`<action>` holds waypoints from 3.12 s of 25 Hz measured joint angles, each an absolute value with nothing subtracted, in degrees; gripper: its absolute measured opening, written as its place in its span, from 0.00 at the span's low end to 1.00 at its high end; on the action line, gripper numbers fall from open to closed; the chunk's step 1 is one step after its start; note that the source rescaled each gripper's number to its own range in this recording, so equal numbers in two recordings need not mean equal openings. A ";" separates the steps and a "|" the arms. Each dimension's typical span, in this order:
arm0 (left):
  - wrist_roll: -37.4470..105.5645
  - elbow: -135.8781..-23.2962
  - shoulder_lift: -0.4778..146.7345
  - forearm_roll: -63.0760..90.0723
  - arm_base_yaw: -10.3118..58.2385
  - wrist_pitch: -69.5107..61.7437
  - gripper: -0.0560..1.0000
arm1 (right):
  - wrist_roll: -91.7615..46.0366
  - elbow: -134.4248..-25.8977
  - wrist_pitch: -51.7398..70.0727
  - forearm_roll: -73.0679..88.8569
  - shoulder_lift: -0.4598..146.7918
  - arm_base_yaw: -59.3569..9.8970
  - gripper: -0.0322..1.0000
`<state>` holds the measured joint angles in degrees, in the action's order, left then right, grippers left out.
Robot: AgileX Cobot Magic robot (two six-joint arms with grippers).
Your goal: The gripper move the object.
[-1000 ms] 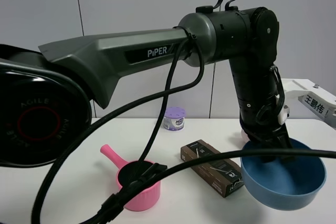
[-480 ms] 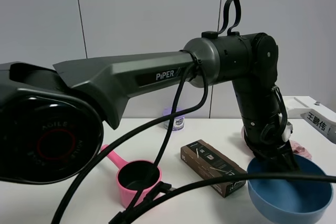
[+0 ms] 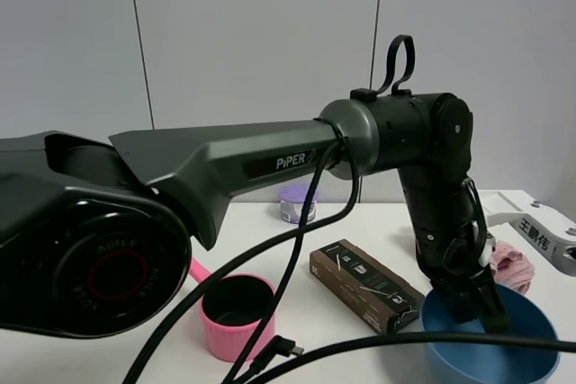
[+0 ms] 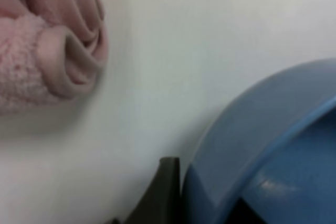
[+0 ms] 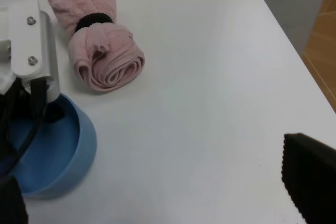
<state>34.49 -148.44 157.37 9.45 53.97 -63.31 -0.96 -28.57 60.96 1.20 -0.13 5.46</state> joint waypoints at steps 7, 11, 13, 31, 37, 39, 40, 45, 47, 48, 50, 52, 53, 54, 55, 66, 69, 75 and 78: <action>34.49 -148.44 157.92 9.23 52.05 -62.69 0.05 | -0.96 -28.57 60.96 1.20 -0.13 5.46 1.00; 34.49 -148.44 157.92 9.23 51.03 -62.24 0.05 | -0.96 -28.57 60.96 1.20 -0.13 5.46 1.00; 34.49 -148.44 157.92 9.23 50.84 -62.15 0.05 | -0.96 -28.57 60.96 1.20 -0.13 5.46 1.00; 34.54 -148.44 157.92 9.23 50.84 -61.86 0.58 | -0.96 -28.57 60.96 1.20 -0.13 5.46 1.00; 32.56 -148.44 154.22 8.00 50.71 -67.13 0.70 | -0.96 -28.57 60.96 1.20 -0.13 5.46 1.00; 31.14 -148.44 150.51 7.44 50.19 -68.68 0.71 | -0.96 -28.57 60.96 1.20 -0.13 5.46 1.00; 30.38 -148.49 148.78 7.21 49.86 -69.03 0.71 | -0.96 -28.57 60.96 1.20 -0.13 5.46 1.00; 27.79 -148.55 138.72 6.43 46.50 -69.16 0.71 | -0.96 -28.57 60.96 1.20 -0.13 5.46 1.00; 27.47 -148.55 135.23 4.92 45.07 -69.24 0.73 | -0.96 -28.57 60.96 1.20 -0.13 5.46 1.00; 27.39 -148.55 133.17 4.09 44.40 -69.24 0.75 | -0.96 -28.57 60.96 1.20 -0.13 5.46 1.00; 27.10 -148.05 128.70 1.81 43.03 -69.24 0.78 | -0.96 -28.57 60.96 1.20 -0.13 5.46 1.00; 26.96 -145.50 123.81 0.52 41.34 -69.24 0.79 | -0.96 -28.57 60.96 1.20 -0.13 5.46 1.00; 26.83 -143.39 120.97 0.00 40.19 -69.24 0.79 | -0.96 -28.57 60.96 1.20 -0.13 5.46 1.00; 26.61 -140.74 118.61 0.00 39.00 -69.24 0.79 | -0.96 -28.57 60.96 1.20 -0.13 5.46 1.00; 26.10 -137.66 115.74 0.00 37.31 -69.24 0.79 | -0.96 -28.57 60.96 1.20 -0.13 5.46 1.00; 21.88 -105.63 88.16 -1.03 16.33 -69.38 0.88 | -0.96 -28.57 60.96 1.20 -0.13 5.46 1.00; 20.87 -97.66 80.29 -0.92 11.01 -69.38 0.96 | -0.96 -28.57 60.96 1.20 -0.13 5.46 1.00; 18.59 -81.12 63.41 -0.92 1.00 -69.38 1.00 | -0.96 -28.57 60.96 1.20 -0.13 5.46 1.00; 17.32 -73.66 53.79 0.82 -3.02 -69.38 1.00 | -0.96 -28.57 60.96 1.20 -0.13 5.46 1.00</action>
